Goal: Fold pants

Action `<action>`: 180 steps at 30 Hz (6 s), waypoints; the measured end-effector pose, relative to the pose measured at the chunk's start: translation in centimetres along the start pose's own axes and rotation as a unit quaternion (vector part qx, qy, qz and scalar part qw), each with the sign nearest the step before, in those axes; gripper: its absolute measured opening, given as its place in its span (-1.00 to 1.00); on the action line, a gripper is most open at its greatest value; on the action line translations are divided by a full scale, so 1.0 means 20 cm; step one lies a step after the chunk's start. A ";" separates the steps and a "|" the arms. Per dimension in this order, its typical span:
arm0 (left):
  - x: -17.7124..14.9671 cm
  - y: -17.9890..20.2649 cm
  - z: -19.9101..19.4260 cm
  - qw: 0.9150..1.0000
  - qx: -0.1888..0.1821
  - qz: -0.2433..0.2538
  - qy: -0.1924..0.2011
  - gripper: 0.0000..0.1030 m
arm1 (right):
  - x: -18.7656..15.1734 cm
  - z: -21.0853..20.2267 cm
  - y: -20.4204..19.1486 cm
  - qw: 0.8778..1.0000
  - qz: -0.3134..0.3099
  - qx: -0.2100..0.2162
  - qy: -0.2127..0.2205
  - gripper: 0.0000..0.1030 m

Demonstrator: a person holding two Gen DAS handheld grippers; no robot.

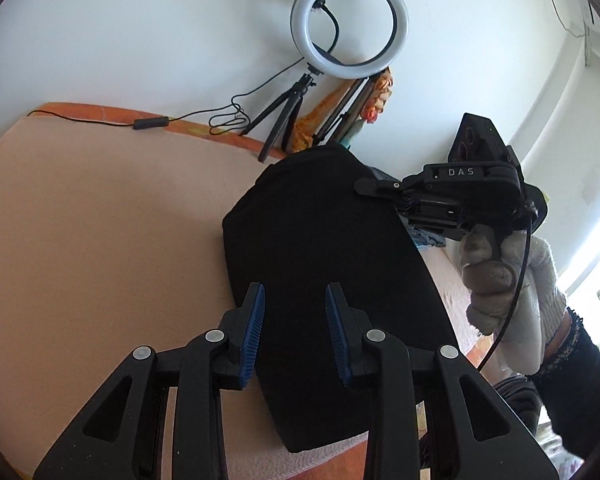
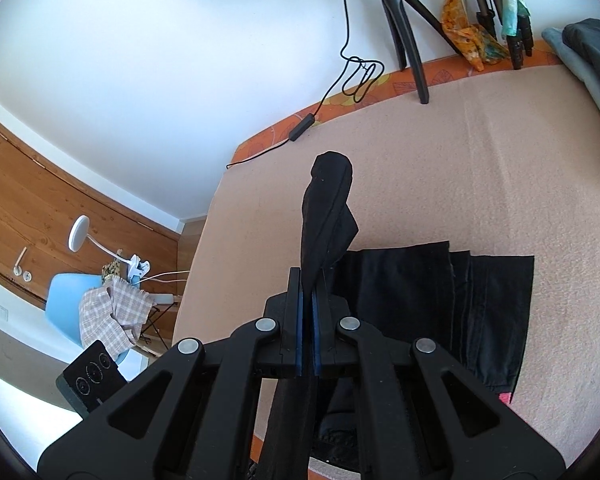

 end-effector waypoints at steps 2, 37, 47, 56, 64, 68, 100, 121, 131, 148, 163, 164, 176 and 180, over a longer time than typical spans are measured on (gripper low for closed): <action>-0.02 0.03 0.10 1.000 -0.009 0.002 -0.021 -0.43 | 0.00 0.00 0.08 1.000 0.008 -0.004 -0.002 -0.92; -0.29 0.28 0.68 0.985 -0.029 0.083 -0.149 -0.42 | -0.01 0.24 0.54 0.987 -0.057 -0.152 -0.001 -0.82; -0.24 0.33 0.57 0.986 -0.064 0.054 -0.143 -0.42 | -0.25 -0.01 0.42 0.984 -0.110 -0.139 0.018 -0.68; -0.04 0.12 0.36 0.997 -0.003 0.019 -0.080 -0.36 | -0.46 0.02 0.46 0.964 -0.180 -0.194 -0.007 -0.64; 0.00 -0.12 0.37 0.994 0.013 -0.079 -0.074 -0.04 | -0.45 0.05 0.56 0.971 -0.165 -0.173 -0.027 -0.30; -0.02 -0.20 0.40 0.989 0.006 -0.120 -0.082 -0.04 | -0.40 0.03 0.62 0.984 -0.120 -0.130 -0.032 0.06; -0.06 -0.25 0.59 0.985 -0.040 -0.149 -0.083 -0.42 | -0.30 0.22 0.63 0.998 -0.038 0.018 -0.048 -0.61; -0.04 -0.19 0.59 0.992 -0.018 -0.097 -0.080 -0.67 | -0.31 0.22 0.67 0.996 -0.067 -0.035 -0.057 -0.18; -0.05 -0.22 0.62 0.990 -0.018 -0.111 -0.080 -0.67 | -0.31 0.30 0.65 0.997 -0.037 0.024 -0.061 -0.47; 0.05 0.13 0.61 0.997 -0.021 0.005 -0.067 -0.74 | -0.31 -0.01 0.46 0.988 -0.137 -0.065 0.037 -0.75; 0.29 0.62 1.06 0.991 -0.092 0.073 -0.064 -0.74 | -0.11 -0.51 0.84 0.977 -0.119 -0.131 0.118 -0.76; 0.31 0.65 1.09 0.990 -0.095 0.078 -0.063 -0.74 | -0.09 -0.55 0.87 0.976 -0.118 -0.137 0.123 -0.76; 0.46 0.94 1.42 0.981 -0.103 0.148 -0.067 -0.74 | 0.12 -0.84 1.11 0.960 -0.115 -0.196 0.165 -0.76; 0.50 1.01 1.51 0.978 -0.102 0.170 -0.070 -0.74 | 0.17 -0.90 1.19 0.956 -0.108 -0.207 0.175 -0.76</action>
Point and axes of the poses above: each gripper's, at about its wrist camera, not at the fingertips, and z roughly the way its jaws point, y to its right, x to its top, the point moved 3 cm from there along z, roughly the way its jaws point, and after that the axes turned 15 degrees about -x, right-handed, at the moved point
